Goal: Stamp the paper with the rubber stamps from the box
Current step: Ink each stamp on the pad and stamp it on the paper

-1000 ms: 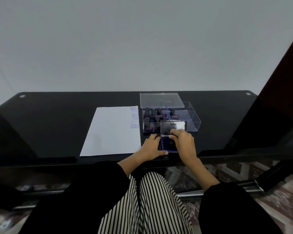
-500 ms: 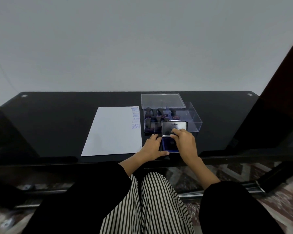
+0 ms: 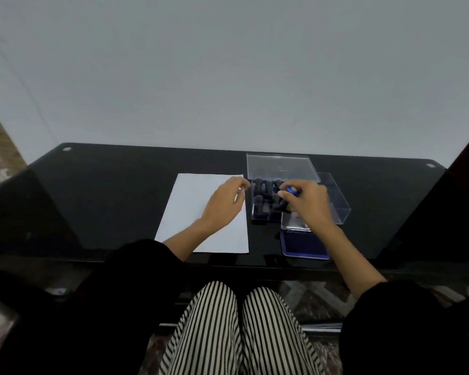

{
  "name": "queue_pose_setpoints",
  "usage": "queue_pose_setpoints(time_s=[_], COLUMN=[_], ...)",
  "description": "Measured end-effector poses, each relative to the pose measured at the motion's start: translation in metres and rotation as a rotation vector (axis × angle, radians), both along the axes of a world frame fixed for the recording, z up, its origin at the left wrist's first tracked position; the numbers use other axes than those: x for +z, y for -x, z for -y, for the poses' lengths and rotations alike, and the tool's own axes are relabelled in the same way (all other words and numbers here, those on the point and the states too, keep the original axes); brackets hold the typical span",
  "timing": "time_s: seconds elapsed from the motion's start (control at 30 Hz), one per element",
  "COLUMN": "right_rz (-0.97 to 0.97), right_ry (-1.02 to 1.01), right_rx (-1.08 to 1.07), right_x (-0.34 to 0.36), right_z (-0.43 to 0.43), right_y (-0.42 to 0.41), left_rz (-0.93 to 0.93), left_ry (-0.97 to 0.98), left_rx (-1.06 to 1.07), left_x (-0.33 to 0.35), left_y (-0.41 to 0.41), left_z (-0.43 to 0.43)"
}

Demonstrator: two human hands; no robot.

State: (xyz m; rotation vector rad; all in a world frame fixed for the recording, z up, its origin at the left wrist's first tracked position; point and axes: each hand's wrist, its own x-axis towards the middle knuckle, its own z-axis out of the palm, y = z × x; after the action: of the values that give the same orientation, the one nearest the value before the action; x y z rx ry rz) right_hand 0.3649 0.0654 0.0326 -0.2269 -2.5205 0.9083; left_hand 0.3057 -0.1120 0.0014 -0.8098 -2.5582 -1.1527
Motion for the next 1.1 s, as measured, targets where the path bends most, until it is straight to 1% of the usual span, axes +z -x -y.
queue_pose_setpoints(time_s=[0.1, 0.27, 0.4, 0.53, 0.63, 0.77, 0.93, 1.1], right_rz=[0.077, 0.224, 0.351, 0.327, 0.326, 0.347, 0.342, 0.345], right_ry=[0.119, 0.149, 0.049, -0.142, -0.227, -0.278, -0.361, -0.382], right_rx=[0.135, 0.243, 0.329, 0.325, 0.331, 0.345, 0.35, 0.339], right_x=[0.014, 0.014, 0.003, -0.014, -0.022, -0.027, -0.029, -0.03], right_z=[0.021, 0.049, 0.058, 0.059, 0.061, 0.061, 0.062, 0.063], right_y=[0.025, 0.063, 0.087, 0.103, 0.107, 0.109, 0.11, 0.11], left_rz=[0.034, 0.128, 0.196, 0.227, 0.208, 0.195, 0.155, 0.144], left_ry=[-0.007, 0.086, 0.163, 0.245, 0.338, 0.445, 0.474, 0.481], left_rx=[0.128, 0.189, 0.201, 0.209, 0.191, 0.159, 0.169, 0.169], left_x=[0.002, -0.01, -0.03, -0.051, -0.067, -0.084, -0.093, -0.094], left_y=[0.02, 0.036, 0.047, 0.057, 0.061, 0.06, 0.057, 0.056], left_z=[0.017, 0.033, 0.03, 0.024, 0.022, 0.023, 0.024, 0.023])
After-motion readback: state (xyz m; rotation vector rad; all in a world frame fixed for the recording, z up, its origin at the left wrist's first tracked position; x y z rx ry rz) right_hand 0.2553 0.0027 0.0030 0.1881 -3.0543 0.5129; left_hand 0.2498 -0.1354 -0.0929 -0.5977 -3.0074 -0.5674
